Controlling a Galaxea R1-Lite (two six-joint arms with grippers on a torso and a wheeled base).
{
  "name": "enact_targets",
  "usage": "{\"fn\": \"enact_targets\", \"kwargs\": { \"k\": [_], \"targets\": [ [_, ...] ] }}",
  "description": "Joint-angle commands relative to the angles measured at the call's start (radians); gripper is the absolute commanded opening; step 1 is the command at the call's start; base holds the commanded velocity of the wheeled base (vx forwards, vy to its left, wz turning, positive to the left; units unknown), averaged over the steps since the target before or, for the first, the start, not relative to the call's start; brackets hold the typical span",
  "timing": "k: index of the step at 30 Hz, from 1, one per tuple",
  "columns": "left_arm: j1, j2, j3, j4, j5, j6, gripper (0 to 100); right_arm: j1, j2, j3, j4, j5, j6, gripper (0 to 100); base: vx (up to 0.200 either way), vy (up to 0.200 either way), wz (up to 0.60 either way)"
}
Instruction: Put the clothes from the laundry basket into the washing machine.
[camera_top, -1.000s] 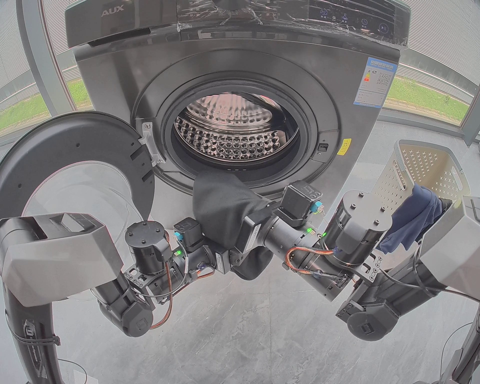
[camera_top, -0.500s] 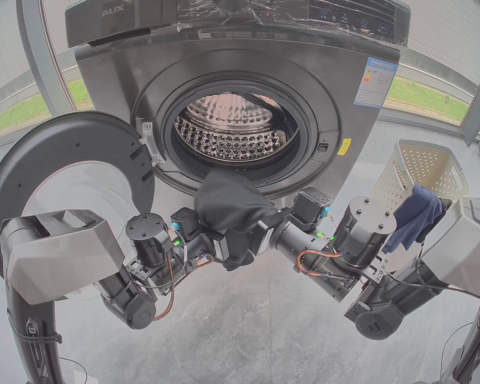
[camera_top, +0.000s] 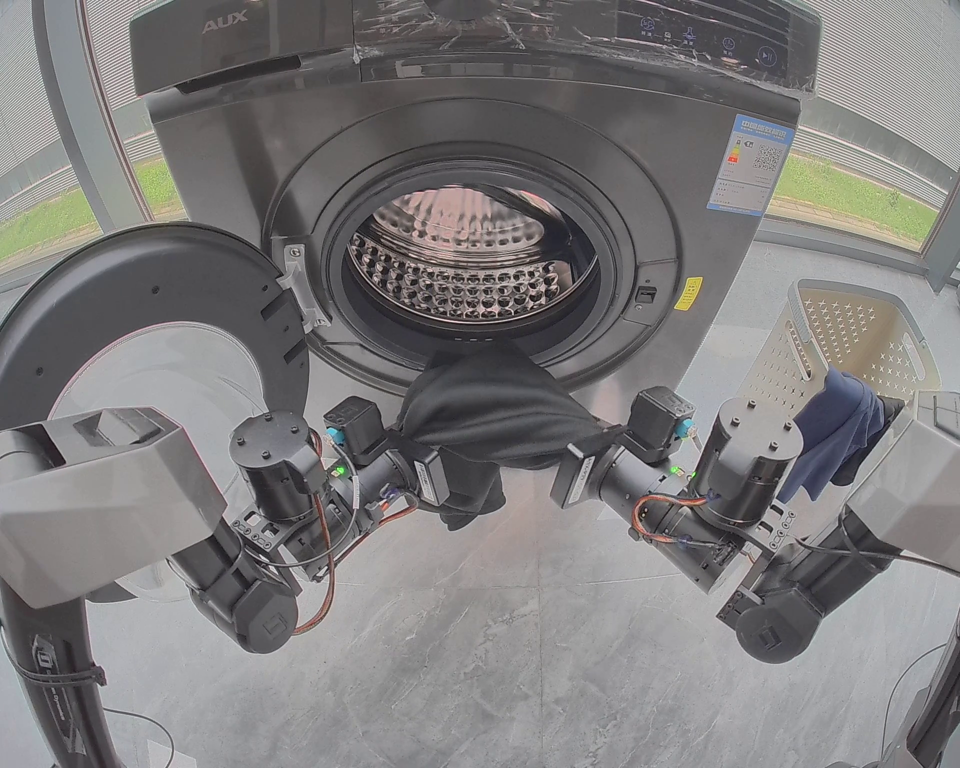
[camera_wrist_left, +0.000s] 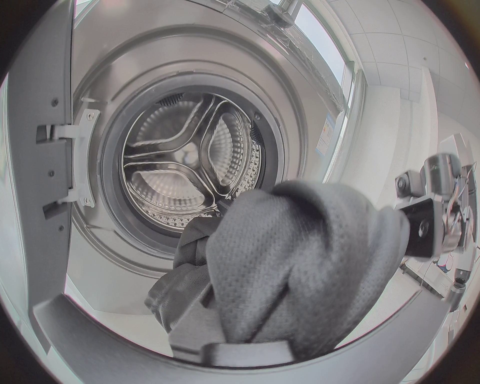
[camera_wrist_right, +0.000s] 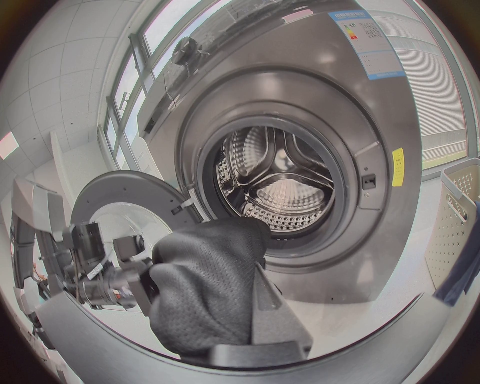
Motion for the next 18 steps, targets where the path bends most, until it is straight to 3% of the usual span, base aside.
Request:
{"fn": "enact_targets", "kwargs": {
  "k": [1, 3, 11, 12, 14, 18],
  "targets": [
    [0.002, -0.062, 0.020, 0.000, 0.000, -0.008, 0, -0.021, 0.023, 0.042, -0.006, -0.004, 0.004, 0, 0.000, 0.000, 0.00],
    [0.000, -0.081, 0.028, 0.000, -0.001, -0.020, 0, -0.021, 0.023, 0.050, -0.009, -0.004, 0.008, 0, 0.000, 0.000, 0.00],
    [-0.001, -0.107, 0.065, -0.001, -0.001, -0.020, 0, -0.007, 0.009, 0.034, -0.042, 0.007, 0.006, 0, 0.000, 0.000, 0.00],
    [0.000, -0.118, 0.072, -0.001, -0.001, -0.022, 0, -0.004, -0.009, 0.042, -0.045, 0.011, 0.004, 100, 0.000, 0.000, 0.00],
    [0.002, -0.154, 0.086, -0.001, -0.008, -0.023, 0, -0.001, -0.077, 0.097, -0.031, 0.030, -0.009, 100, 0.000, 0.000, 0.00],
    [0.000, -0.213, 0.144, 0.000, -0.003, -0.022, 0, -0.007, -0.201, 0.265, -0.042, 0.128, -0.063, 100, 0.000, 0.000, 0.00]
  ]
}}
